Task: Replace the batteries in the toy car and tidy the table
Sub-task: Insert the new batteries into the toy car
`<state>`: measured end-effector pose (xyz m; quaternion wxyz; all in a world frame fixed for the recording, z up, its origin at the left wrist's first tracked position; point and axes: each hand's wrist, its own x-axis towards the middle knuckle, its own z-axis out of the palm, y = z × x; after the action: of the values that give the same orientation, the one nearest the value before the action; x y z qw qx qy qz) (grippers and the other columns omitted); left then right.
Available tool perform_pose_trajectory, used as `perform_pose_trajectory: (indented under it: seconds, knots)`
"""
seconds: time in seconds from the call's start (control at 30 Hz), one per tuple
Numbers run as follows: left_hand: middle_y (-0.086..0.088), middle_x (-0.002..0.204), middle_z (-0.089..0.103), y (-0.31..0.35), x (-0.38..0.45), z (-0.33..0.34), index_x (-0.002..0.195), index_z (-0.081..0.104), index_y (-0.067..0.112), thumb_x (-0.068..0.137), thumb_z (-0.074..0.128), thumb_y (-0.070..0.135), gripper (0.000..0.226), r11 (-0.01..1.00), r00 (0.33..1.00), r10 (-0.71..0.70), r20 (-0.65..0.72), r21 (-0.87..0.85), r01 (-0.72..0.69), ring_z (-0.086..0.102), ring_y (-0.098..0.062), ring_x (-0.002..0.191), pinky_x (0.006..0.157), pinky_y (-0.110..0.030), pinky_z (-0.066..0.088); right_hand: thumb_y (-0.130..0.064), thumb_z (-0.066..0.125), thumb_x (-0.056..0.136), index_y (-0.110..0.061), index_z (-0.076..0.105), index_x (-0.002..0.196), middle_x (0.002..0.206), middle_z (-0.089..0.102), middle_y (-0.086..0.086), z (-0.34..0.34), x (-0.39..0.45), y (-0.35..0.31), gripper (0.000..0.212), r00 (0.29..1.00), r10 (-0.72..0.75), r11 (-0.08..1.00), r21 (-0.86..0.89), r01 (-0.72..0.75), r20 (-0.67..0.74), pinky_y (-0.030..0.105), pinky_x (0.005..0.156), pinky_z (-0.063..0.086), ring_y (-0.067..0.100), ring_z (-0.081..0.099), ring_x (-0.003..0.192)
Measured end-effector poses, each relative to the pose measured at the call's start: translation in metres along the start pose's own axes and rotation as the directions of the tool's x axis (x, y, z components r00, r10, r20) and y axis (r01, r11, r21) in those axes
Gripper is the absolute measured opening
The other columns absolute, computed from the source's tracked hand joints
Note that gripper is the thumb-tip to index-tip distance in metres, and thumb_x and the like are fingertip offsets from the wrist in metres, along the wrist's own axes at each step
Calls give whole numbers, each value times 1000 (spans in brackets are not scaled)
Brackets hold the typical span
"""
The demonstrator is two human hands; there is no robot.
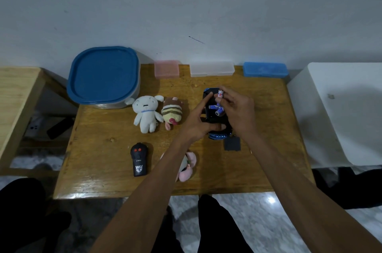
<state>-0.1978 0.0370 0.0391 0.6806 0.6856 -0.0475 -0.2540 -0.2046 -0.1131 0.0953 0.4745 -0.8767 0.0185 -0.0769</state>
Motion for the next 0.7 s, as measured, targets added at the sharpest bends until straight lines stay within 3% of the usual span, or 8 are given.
perform_pose_trajectory:
  seconds: [0.13,0.27,0.37,0.5,0.63,0.7]
  knots:
    - [-3,146,53,1,1,1,157,30,34,72,89,6,107,1000,1000,-3,-6,-1,3,53,-19,134,104,-47,53,-13,73,91,-13,61,136,115,74,6,-2,2,0,47,992,97,994,48,-101,75,20,87,57,-2,69,95]
    - [-1,149,51,1,1,1,158,30,35,72,89,7,108,1000,1000,-6,-10,-5,6,50,-19,136,105,-48,53,-11,72,92,-15,65,133,114,72,0,-4,4,6,42,982,146,986,69,-155,119,6,78,52,-15,63,85]
    - [-1,147,53,0,1,2,157,31,38,71,90,10,107,1000,1000,1,-13,17,0,52,-19,135,105,-48,53,-11,72,92,-18,66,131,107,67,-9,-7,5,8,40,978,139,988,52,-148,154,4,79,51,-18,62,85]
    - [-1,147,53,0,1,2,157,30,38,72,89,10,107,1000,1000,11,-1,23,-11,54,-19,134,105,-47,53,-13,75,89,-20,70,114,95,73,-13,-9,6,8,26,978,131,990,37,-139,161,14,79,56,-6,69,88]
    - [-5,147,53,1,1,4,157,32,32,73,88,3,105,1000,1000,24,4,4,-24,58,-10,127,101,-43,56,-10,76,88,-17,70,109,92,70,-14,-6,2,7,23,997,34,999,-22,-32,70,7,73,50,-11,65,88]
    - [-4,144,55,2,1,5,157,33,32,74,88,2,104,1000,1000,26,4,10,-26,61,-5,122,99,-40,57,-9,76,87,-16,72,110,95,72,-10,-5,1,7,24,996,-16,998,-54,21,86,11,76,53,-7,67,90]
